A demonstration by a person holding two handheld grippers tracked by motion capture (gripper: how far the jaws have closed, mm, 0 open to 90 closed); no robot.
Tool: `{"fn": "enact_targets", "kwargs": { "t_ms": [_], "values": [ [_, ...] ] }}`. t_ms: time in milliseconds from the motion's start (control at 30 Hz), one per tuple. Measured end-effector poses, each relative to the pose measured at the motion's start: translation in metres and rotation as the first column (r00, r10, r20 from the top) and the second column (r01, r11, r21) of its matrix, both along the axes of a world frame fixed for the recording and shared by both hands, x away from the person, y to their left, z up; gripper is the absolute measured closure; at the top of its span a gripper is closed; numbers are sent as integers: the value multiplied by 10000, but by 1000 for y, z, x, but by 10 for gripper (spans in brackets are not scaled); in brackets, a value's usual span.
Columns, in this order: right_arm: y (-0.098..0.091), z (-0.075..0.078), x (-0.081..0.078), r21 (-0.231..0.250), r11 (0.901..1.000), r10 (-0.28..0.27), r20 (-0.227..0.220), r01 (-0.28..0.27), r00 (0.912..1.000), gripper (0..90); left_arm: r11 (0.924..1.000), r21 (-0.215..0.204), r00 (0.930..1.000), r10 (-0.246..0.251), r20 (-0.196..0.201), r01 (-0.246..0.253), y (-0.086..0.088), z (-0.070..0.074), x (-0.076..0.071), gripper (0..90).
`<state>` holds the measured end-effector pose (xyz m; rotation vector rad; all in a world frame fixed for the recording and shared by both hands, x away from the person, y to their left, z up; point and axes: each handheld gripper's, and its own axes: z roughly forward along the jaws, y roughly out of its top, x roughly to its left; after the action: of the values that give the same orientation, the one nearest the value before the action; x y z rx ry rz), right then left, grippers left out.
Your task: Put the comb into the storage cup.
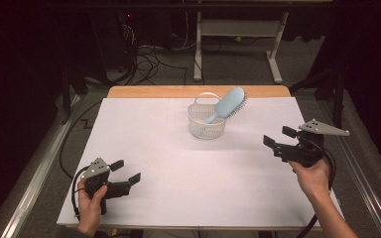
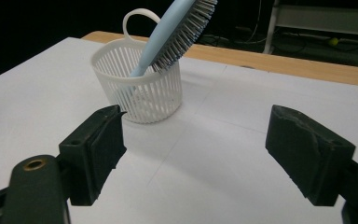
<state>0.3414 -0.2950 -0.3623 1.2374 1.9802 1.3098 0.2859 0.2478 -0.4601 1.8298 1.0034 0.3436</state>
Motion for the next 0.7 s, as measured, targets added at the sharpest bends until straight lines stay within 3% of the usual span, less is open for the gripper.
{"fn": "enact_targets", "kwargs": {
  "t_ms": [700],
  "values": [
    [-18,-11,-22,318,9993,-209,90,206,9997,199,10000,70,10000,-57,-51,58,-2,-1,3,160]
  ]
}}
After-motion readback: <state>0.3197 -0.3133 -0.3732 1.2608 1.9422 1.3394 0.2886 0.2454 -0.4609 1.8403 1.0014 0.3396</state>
